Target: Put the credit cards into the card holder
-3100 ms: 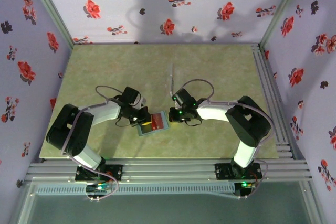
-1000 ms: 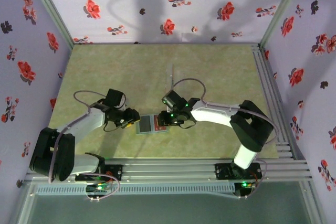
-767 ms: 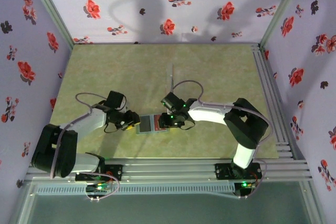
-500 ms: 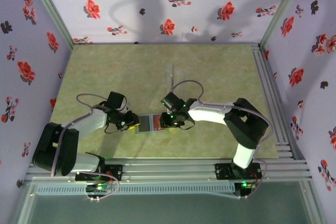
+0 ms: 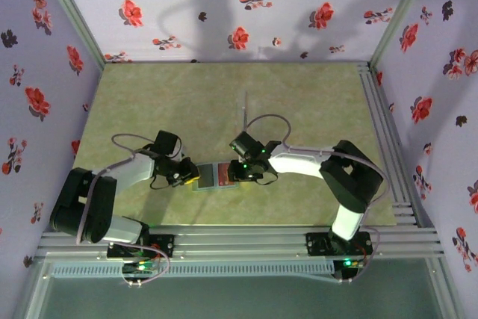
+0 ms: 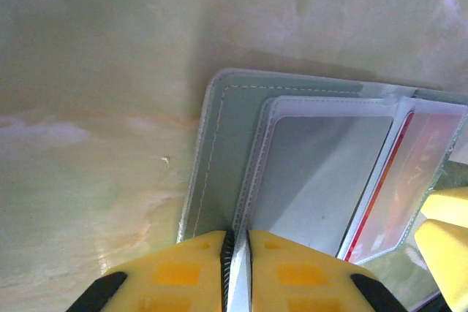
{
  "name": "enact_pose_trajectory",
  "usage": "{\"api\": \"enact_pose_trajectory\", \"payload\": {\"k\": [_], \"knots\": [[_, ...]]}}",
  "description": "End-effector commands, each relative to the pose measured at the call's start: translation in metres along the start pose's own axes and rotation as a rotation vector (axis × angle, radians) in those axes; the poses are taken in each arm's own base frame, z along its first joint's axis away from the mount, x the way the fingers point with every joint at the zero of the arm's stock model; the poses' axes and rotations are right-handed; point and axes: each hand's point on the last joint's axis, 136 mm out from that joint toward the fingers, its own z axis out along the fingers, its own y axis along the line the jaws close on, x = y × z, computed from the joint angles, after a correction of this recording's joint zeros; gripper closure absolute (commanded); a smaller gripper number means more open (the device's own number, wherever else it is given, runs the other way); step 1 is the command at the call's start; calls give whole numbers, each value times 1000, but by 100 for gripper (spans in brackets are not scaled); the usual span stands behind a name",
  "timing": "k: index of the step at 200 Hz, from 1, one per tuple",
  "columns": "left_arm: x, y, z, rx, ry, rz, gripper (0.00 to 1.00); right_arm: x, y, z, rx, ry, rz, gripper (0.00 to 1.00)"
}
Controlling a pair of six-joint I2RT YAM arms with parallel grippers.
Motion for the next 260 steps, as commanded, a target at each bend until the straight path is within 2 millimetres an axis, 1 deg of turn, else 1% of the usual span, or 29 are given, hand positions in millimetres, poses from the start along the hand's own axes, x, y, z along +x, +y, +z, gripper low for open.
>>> {"api": "enact_pose_trajectory", "payload": {"k": [1, 15, 24, 33, 43, 77, 117, 140, 179, 208, 227, 236, 245, 260], "knots": [[3, 4, 3, -3, 21, 10, 83, -7, 2, -16, 13, -41, -13, 63], [3, 3, 3, -2, 24, 8, 83, -9, 7, -20, -7, -47, -11, 64], [4, 4, 3, -2, 23, 7, 83, -10, 10, -21, -16, -53, -14, 68], [3, 4, 4, 1, 21, 10, 83, -11, 9, -21, -1, -62, -22, 72], [2, 4, 5, -3, 25, 12, 83, -10, 5, -17, 16, -61, -22, 73], [4, 4, 4, 0, 26, 9, 84, -4, 11, -4, -49, -34, 11, 72], [3, 3, 4, 0, 25, 5, 85, 3, 1, 11, -24, -7, 34, 72], [3, 3, 4, -3, 31, 6, 86, 7, -6, 16, -4, 2, 43, 69], [4, 4, 4, 0, 28, 6, 87, 7, -4, 16, -20, -4, 44, 68], [5, 3, 3, 6, 27, 4, 88, 3, 8, 11, -91, -30, 52, 69], [6, 4, 3, 3, 30, 8, 88, -1, 11, 4, -111, -61, 44, 73], [6, 4, 3, 1, 32, 5, 88, -3, 8, 2, -102, -70, 39, 76], [7, 4, 3, 1, 31, 2, 88, -4, 6, 1, -104, -71, 41, 78], [6, 3, 3, 10, 24, 2, 88, -5, 9, 3, -136, -63, 46, 79]]}}
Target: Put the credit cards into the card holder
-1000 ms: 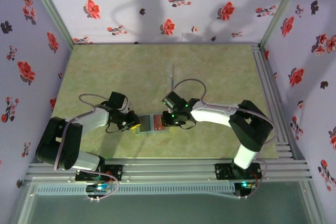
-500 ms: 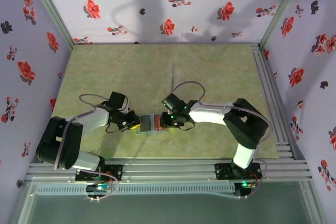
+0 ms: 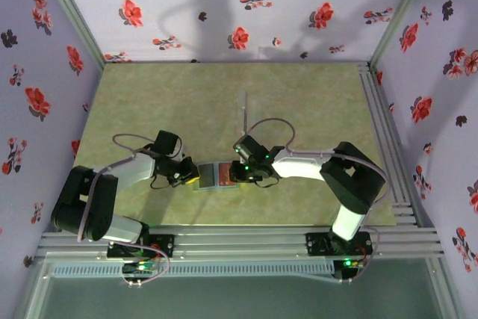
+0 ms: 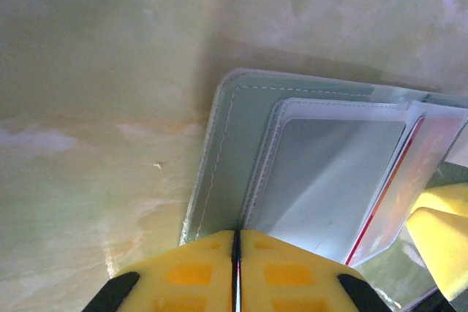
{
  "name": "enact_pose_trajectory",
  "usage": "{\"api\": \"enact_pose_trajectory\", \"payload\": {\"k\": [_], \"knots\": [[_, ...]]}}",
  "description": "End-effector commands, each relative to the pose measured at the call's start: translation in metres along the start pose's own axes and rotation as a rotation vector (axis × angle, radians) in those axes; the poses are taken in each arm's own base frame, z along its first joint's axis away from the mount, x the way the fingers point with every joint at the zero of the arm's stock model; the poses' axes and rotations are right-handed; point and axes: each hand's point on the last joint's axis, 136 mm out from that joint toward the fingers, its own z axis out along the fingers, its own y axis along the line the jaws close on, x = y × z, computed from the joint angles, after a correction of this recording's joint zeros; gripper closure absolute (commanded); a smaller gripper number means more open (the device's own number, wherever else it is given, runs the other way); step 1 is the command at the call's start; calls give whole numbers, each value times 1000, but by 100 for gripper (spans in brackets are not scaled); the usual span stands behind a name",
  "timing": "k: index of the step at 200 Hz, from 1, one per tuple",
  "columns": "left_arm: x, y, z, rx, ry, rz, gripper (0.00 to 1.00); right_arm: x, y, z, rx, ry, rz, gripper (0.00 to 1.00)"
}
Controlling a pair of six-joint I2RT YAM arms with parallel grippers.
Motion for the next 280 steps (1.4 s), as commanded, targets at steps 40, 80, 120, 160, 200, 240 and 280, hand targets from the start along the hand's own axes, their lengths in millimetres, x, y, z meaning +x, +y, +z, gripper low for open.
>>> {"api": "enact_pose_trajectory", "payload": {"k": [40, 80, 120, 160, 200, 240, 280], "knots": [[8, 4, 3, 5, 23, 1, 89, -6, 21, -3, -158, -14, 36, 78], [8, 6, 4, 1, 27, -2, 89, -8, 25, -9, -188, -27, 37, 80], [8, 6, 4, 0, 28, -1, 89, -10, 28, -13, -206, -34, 33, 85], [8, 6, 5, -6, 36, 0, 89, -12, 27, -16, -211, -46, 32, 83], [9, 7, 5, -8, 41, -2, 89, -12, 32, -20, -226, -48, 13, 77], [7, 4, 2, -5, 31, 1, 89, -17, 41, -27, -254, -57, -14, 77], [6, 0, -2, 11, 16, 1, 86, -20, 46, -34, -250, -64, -34, 72]]}}
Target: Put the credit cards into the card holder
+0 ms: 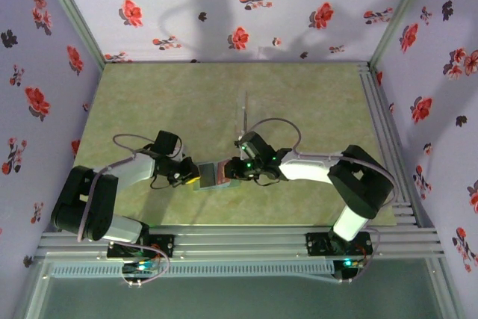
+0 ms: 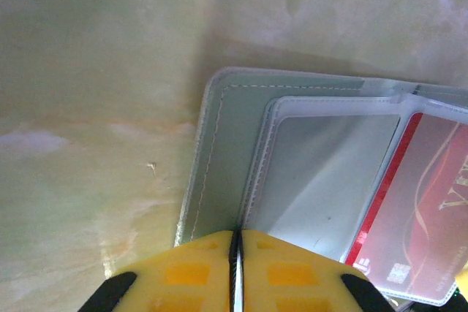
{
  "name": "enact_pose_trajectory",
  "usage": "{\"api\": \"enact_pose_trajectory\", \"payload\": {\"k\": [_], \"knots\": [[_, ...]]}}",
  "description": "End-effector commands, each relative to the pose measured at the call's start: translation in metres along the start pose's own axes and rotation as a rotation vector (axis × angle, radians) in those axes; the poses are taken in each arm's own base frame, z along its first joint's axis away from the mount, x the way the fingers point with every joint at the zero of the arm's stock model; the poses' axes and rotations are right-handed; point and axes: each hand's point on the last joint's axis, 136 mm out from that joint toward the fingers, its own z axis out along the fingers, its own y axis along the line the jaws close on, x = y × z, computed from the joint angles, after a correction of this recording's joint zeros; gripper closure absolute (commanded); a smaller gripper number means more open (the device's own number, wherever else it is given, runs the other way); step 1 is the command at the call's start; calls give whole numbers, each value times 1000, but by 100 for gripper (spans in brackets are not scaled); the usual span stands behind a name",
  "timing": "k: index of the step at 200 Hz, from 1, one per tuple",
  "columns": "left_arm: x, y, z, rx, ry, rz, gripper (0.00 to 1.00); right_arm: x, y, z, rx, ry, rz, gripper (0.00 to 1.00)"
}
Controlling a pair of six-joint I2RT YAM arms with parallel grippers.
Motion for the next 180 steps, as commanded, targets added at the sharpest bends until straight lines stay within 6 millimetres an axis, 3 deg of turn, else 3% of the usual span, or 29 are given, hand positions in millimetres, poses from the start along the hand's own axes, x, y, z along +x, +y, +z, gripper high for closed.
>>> {"api": "enact_pose_trajectory", "payload": {"k": [1, 60, 125, 180], "knots": [[5, 1, -2, 0, 13, -1, 86, -11, 17, -12, -32, -27, -47, 72], [5, -6, 0, 35, 31, -8, 85, -14, 26, -8, -62, -21, -56, 69], [5, -16, 0, 95, 30, -7, 83, -12, 44, 12, -125, 15, -59, 68], [4, -20, -4, 129, 22, -11, 80, -11, 38, 27, -128, 20, -40, 64]]}}
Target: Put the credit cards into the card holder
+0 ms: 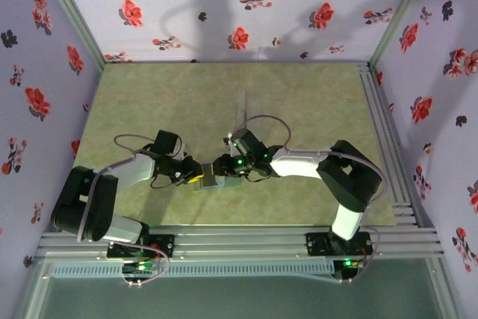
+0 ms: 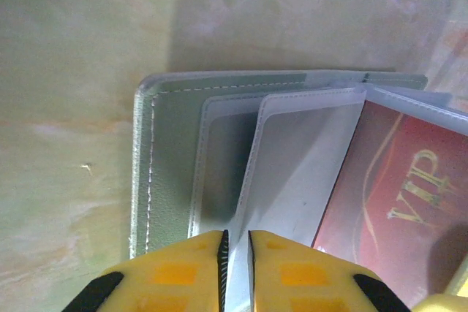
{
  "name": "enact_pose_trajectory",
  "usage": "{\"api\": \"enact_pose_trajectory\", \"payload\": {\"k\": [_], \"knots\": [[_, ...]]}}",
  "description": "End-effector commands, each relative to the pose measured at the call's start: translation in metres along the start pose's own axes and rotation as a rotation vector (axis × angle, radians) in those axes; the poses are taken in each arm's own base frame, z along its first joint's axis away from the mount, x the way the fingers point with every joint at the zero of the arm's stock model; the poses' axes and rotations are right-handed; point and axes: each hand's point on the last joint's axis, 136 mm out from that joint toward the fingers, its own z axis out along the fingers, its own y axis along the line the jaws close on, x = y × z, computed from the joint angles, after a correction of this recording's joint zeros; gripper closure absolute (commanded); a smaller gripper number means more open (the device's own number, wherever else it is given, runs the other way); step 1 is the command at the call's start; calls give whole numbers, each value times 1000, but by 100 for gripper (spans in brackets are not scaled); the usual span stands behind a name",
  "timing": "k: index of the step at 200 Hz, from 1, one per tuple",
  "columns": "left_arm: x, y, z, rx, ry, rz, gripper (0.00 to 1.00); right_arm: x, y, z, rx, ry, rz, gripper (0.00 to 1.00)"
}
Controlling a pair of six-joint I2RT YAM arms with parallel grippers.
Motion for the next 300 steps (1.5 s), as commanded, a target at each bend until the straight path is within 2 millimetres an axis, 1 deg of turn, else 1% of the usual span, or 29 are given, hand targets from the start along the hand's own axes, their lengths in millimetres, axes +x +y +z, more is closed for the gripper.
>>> {"api": "enact_pose_trajectory", "payload": {"k": [1, 39, 58, 76, 88, 110, 158, 200, 222, 238, 264, 286, 300], "knots": [[2, -4, -2, 44, 4, -9, 80, -3, 7, 6, -29, -7, 2, 64], [-3, -9, -8, 105, -25, -35, 74, -1, 2, 7, -29, -20, 14, 56], [-9, -15, -14, 143, -45, -42, 70, 0, -1, 8, -25, -25, 19, 55], [-13, -24, -20, 188, -75, -36, 61, 0, -2, 9, -33, -29, 25, 55], [-15, -31, -23, 224, -88, -18, 57, 1, -3, 10, -34, -32, 25, 54], [-15, -38, -23, 260, -68, -16, 57, 2, -9, 11, -17, -33, 31, 55], [-14, -40, -19, 285, -53, -22, 57, 5, -13, 10, -16, -35, 32, 51], [-20, -40, -13, 288, -49, -27, 56, 8, -17, 11, -10, -36, 35, 46], [-22, -41, -11, 295, -51, -26, 56, 8, -16, 11, -20, -35, 31, 41], [-23, -41, -10, 292, -49, -26, 57, 9, -17, 11, -20, -35, 30, 40], [-24, -42, -11, 293, -53, -21, 58, 9, -11, 9, -51, -37, 18, 36], [-25, -42, -9, 287, -43, -26, 58, 9, -11, 9, -46, -38, 10, 34], [-25, -42, -8, 287, -41, -31, 58, 8, -8, 8, -60, -40, 6, 28]]}}
